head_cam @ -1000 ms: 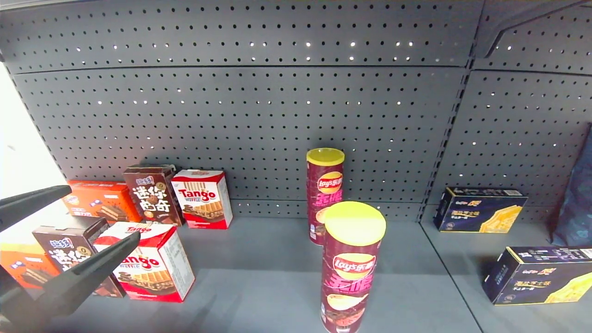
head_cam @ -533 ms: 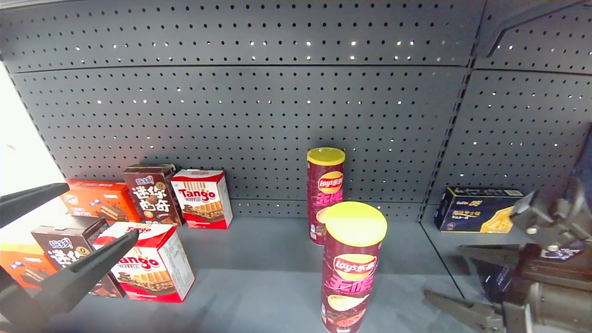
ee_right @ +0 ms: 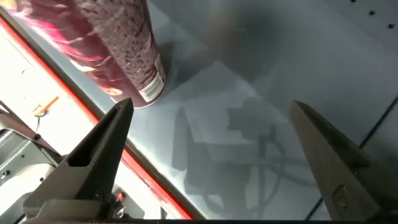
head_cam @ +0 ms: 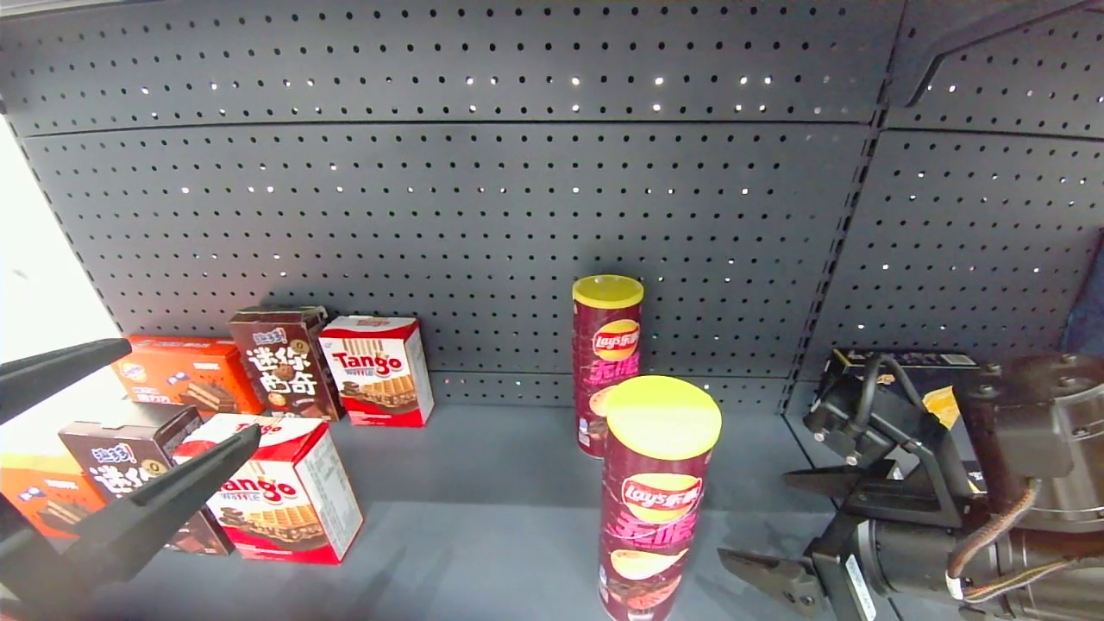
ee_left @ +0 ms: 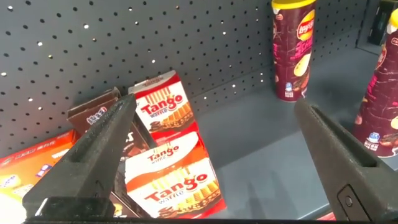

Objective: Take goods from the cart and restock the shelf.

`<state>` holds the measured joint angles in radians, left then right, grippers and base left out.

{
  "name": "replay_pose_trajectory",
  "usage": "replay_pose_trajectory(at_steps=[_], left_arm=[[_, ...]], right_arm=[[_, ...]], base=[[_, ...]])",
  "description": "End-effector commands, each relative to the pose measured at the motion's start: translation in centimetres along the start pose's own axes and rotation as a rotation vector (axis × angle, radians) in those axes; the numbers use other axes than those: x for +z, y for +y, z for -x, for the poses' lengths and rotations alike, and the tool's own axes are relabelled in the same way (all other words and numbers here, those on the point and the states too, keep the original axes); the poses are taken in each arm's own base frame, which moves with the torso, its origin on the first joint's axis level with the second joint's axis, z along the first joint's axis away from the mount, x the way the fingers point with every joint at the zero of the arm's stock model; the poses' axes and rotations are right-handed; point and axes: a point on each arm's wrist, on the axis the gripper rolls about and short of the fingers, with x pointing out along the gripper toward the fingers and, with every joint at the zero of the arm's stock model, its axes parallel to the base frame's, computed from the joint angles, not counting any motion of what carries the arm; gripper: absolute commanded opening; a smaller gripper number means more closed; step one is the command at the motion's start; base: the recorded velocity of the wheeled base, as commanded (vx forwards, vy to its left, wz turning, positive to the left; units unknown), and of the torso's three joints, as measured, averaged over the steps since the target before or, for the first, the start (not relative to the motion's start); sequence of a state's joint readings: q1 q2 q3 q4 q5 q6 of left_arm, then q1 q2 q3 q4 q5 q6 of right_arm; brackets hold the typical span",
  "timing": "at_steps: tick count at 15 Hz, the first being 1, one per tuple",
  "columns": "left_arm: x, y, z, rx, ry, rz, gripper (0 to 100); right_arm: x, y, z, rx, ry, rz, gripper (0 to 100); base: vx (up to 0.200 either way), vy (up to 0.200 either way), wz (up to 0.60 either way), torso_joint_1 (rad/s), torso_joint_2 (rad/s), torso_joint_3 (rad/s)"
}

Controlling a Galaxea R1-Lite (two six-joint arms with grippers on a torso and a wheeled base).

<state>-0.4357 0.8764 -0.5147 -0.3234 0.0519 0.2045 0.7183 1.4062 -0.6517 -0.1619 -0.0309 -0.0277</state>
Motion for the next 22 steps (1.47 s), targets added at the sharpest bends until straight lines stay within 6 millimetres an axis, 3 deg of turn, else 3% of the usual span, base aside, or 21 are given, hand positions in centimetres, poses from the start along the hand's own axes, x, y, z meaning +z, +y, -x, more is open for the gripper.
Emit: replay_pose_trajectory(at_steps=[1, 22], left_arm=[[-0.1, 0.0, -0.1, -0.001, 0.008, 0.0, 100], [-0.2, 0.0, -0.1, -0.006, 0.008, 0.054, 100]], right_arm=[[0.2, -0.1, -1.0, -0.003, 0.02, -0.001, 100], [1.1, 0.3, -4.2, -0.014, 0.072, 0.01, 100]], base=[[0.0, 0.0, 0.0, 0.0, 0.0, 0.0], [0.0, 0.0, 0.0, 0.0, 0.0, 0.0]])
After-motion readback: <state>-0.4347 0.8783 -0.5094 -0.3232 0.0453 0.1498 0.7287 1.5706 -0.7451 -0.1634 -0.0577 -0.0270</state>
